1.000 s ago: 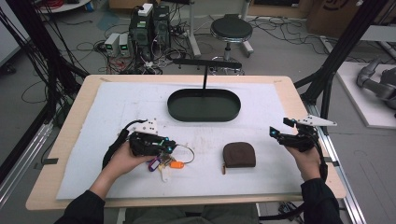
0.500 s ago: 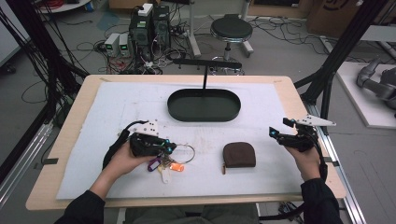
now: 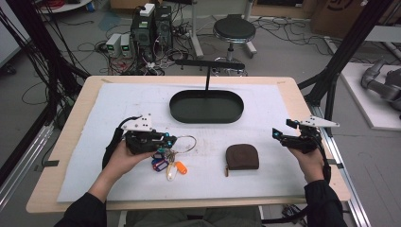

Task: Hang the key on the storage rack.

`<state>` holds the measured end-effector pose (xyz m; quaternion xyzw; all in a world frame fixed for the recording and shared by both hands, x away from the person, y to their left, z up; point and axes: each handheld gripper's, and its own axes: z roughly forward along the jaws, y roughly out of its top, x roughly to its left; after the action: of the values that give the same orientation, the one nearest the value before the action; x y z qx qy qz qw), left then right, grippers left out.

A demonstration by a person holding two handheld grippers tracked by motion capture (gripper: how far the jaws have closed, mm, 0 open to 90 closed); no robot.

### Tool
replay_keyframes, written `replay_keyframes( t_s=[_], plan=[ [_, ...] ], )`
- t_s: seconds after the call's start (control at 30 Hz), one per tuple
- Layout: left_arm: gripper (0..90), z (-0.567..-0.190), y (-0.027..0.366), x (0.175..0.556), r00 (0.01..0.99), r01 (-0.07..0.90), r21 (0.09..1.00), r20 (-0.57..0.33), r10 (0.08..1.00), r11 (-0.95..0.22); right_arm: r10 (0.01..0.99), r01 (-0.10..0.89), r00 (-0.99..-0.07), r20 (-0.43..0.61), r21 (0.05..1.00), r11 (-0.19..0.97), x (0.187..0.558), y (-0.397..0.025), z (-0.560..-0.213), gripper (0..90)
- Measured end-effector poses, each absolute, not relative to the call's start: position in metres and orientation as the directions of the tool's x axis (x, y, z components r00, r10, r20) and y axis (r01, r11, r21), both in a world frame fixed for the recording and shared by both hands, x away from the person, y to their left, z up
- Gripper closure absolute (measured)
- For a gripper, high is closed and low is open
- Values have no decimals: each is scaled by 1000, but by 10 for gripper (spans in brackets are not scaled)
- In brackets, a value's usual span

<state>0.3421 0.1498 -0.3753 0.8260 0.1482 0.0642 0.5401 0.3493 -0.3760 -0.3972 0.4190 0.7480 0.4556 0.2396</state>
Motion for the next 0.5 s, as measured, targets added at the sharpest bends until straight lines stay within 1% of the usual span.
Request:
replay_keyframes(
  t_s=[0.5],
  plan=[
    [863, -340, 141, 356, 936, 104, 943, 14, 351, -315, 851, 411, -525, 32, 885, 220, 354, -378, -398, 235]
  ],
)
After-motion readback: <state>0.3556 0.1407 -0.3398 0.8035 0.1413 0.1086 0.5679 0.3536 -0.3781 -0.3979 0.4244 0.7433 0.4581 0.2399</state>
